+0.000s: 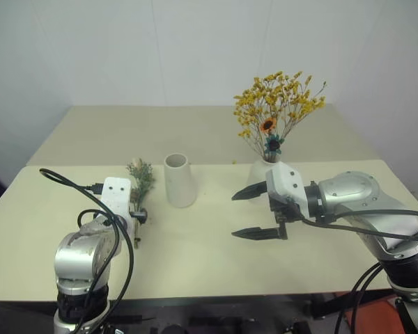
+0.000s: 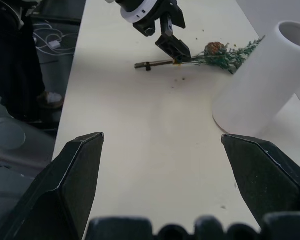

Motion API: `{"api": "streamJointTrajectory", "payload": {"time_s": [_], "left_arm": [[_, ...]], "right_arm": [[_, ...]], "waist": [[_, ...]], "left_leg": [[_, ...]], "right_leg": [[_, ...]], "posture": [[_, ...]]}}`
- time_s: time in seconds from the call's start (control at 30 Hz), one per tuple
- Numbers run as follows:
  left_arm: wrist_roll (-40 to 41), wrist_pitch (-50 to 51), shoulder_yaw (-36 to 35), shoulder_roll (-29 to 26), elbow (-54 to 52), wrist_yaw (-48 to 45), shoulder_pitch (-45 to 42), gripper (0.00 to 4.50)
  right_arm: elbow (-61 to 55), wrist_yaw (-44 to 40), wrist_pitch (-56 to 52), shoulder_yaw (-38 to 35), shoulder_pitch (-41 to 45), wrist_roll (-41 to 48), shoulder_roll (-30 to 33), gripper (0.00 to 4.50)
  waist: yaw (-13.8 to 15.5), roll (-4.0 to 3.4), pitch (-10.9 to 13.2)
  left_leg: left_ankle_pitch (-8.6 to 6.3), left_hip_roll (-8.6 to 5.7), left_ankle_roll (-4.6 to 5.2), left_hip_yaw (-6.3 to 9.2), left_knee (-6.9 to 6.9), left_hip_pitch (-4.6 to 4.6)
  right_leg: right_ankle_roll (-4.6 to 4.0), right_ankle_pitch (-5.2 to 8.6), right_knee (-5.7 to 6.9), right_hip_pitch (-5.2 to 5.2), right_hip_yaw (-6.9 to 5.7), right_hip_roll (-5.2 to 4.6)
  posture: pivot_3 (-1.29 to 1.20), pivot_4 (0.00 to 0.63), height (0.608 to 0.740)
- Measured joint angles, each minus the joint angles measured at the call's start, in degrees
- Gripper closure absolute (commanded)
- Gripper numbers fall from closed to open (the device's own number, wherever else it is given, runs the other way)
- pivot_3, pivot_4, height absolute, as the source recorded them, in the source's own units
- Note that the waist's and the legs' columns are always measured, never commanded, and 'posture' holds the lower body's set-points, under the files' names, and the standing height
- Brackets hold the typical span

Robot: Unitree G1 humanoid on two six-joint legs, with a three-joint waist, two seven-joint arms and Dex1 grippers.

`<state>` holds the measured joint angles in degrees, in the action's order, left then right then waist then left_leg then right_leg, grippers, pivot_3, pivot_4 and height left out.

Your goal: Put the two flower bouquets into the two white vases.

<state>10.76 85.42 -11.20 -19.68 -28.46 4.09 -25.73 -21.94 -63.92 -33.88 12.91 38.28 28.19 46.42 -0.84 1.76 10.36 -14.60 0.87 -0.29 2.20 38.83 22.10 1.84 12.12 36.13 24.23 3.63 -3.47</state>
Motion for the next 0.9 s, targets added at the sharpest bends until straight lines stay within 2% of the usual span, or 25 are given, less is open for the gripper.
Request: {"api": "streamJointTrajectory", "payload": {"time_s": [0.17,0.27,0.67,0.7,0.9], "left_arm": [[-0.2,-4.6,-0.2,0.4,6.7,-1.7,-2.1,0.0],[-0.1,-5.8,-1.9,1.2,9.3,-2.7,-3.9,0.57],[0.1,-5.4,-4.0,4.2,11.6,-3.5,-5.2,4.37],[0.0,-5.4,-4.1,4.2,11.7,-3.5,-5.2,4.47],[-0.5,-5.4,-4.3,4.2,12.9,-3.4,-5.8,4.47]], "right_arm": [[-0.2,0.6,-0.3,-0.1,-0.3,-0.3,-0.1,0.03],[-0.4,1.1,-0.5,-0.2,-0.6,-0.6,-0.1,0.0],[-1.6,3.1,-1.1,-0.5,-1.5,-1.1,0.0,0.0],[-1.6,3.1,-1.1,-0.5,-1.5,-1.1,0.0,0.0],[-1.6,3.3,-1.1,-0.5,-1.5,-1.7,0.0,0.0]], "waist": [[0.0,0.0,0.0],[0.0,0.0,0.0],[0.0,0.0,0.0],[-0.1,0.0,0.0],[-0.1,0.0,0.0]], "left_leg": [[0.0,0.0,0.0,0.0,-0.01,0.0],[0.0,-0.01,0.0,0.0,0.0,0.02],[0.0,-0.01,0.0,0.0,0.0,0.02],[0.0,-0.01,0.0,0.0,0.0,0.01],[0.0,-0.01,-0.01,0.0,0.0,0.01]], "right_leg": [[0.0,0.0,0.0,0.0,0.0,-0.01],[0.01,0.0,-0.01,0.01,-0.01,-0.02],[0.02,-0.01,0.01,0.01,-0.01,-0.02],[0.02,-0.01,0.01,0.01,-0.01,-0.02],[0.02,-0.01,0.01,0.0,-0.01,-0.02]], "posture": [[0.0,0.15,0.74],[0.0,0.15,0.74],[0.0,0.15,0.74],[0.0,0.15,0.74],[0.0,0.15,0.74]]}}
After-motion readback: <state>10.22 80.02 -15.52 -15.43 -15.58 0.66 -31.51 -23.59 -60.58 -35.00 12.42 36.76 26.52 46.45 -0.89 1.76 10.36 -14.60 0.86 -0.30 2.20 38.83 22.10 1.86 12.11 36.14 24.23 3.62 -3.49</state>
